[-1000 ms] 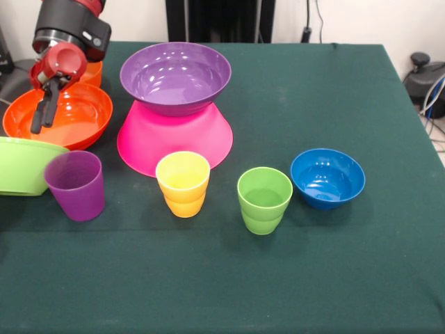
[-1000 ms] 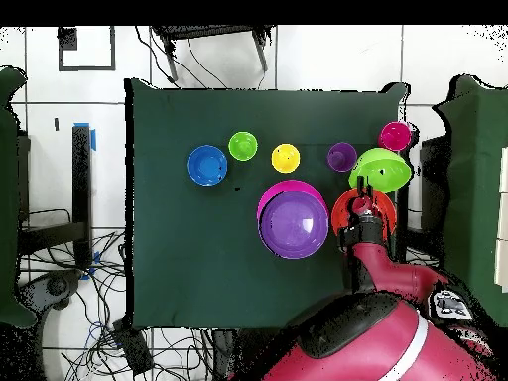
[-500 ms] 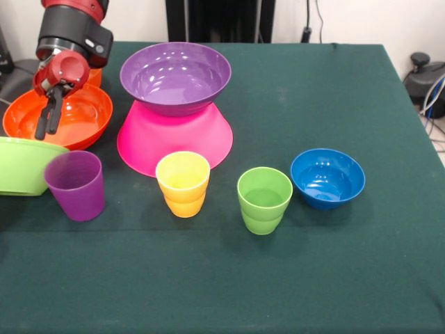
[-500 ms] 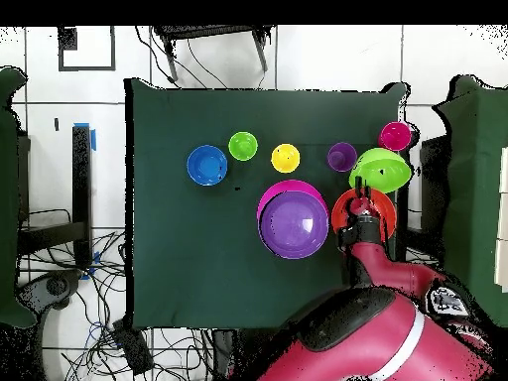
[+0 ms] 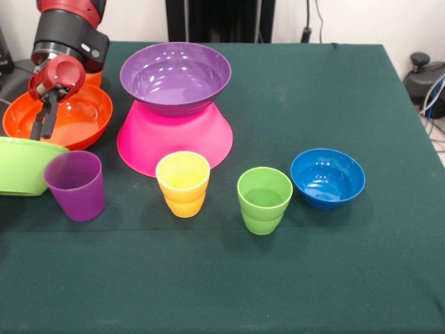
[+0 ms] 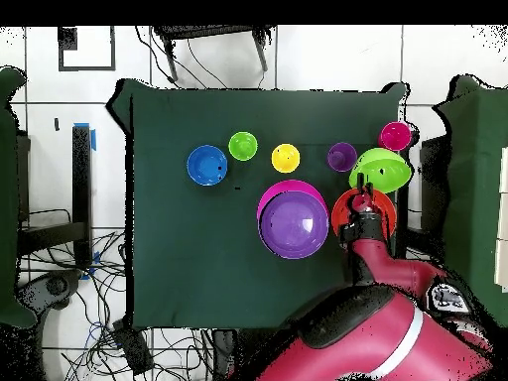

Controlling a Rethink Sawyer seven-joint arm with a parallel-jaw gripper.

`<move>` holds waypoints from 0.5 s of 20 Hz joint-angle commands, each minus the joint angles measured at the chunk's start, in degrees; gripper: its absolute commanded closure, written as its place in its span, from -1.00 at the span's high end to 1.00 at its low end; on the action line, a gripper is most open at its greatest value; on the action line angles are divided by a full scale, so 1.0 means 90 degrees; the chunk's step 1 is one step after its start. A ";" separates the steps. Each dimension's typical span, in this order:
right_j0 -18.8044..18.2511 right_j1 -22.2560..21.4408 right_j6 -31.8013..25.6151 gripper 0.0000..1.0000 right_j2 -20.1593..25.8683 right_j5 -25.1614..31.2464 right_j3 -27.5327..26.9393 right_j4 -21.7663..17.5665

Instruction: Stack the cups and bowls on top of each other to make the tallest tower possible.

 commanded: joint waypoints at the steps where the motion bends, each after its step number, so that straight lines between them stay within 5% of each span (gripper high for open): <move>1: 0.0069 0.0245 0.0478 1.00 0.0811 0.0333 -0.0653 -0.0220; 10: 0.0112 0.0182 0.0570 1.00 0.0774 0.0367 -0.0633 -0.0254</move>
